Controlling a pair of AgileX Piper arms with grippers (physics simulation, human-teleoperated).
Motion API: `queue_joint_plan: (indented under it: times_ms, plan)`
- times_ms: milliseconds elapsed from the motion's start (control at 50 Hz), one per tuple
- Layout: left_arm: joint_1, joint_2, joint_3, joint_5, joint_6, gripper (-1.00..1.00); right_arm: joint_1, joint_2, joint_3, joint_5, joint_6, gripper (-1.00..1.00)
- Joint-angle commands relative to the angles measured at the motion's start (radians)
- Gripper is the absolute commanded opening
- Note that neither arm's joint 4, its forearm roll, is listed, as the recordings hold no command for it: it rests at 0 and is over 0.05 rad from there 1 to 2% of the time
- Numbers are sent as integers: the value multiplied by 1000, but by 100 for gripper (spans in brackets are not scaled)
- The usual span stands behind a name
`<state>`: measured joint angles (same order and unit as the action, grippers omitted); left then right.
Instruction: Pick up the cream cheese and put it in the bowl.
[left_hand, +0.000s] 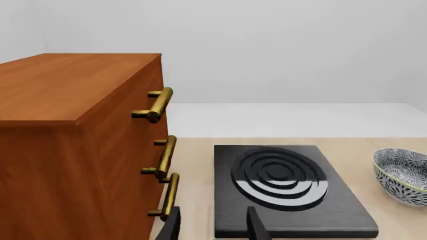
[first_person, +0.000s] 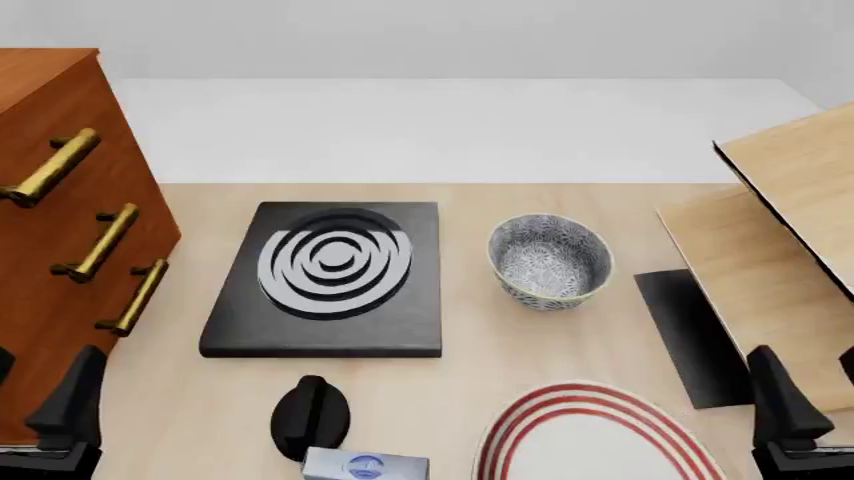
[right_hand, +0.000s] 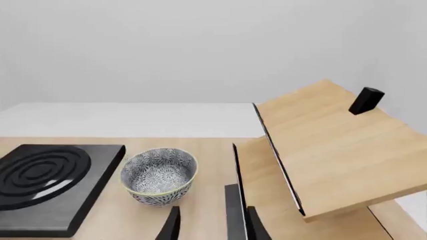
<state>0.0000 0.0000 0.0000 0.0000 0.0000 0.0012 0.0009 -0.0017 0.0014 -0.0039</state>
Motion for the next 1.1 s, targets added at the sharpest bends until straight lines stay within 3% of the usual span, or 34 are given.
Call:
queue_joint_plan:
  times_ms: [20,240,320,500,560,700,780,1100]
  plan:
    - [0,0,0,0,0,100,4,1,-7,10,-24,100]
    - [0,0,0,0,0,100,33,1,-50,52,-36,100]
    - [0,0,0,0,0,100,112,2,-100,98,-88,100]
    - [0,0,0,0,0,100,261,10,-214,228,-149,100]
    - [0,0,0,0,0,100,378,99,-275,268,-182,100]
    - [0,0,0,0,0,100,524,203,-332,286,-215,100]
    - [0,0,0,0,0,100,671,331,-379,283,-243,100]
    - [0,0,0,0,0,100,888,573,-459,265,-270,100]
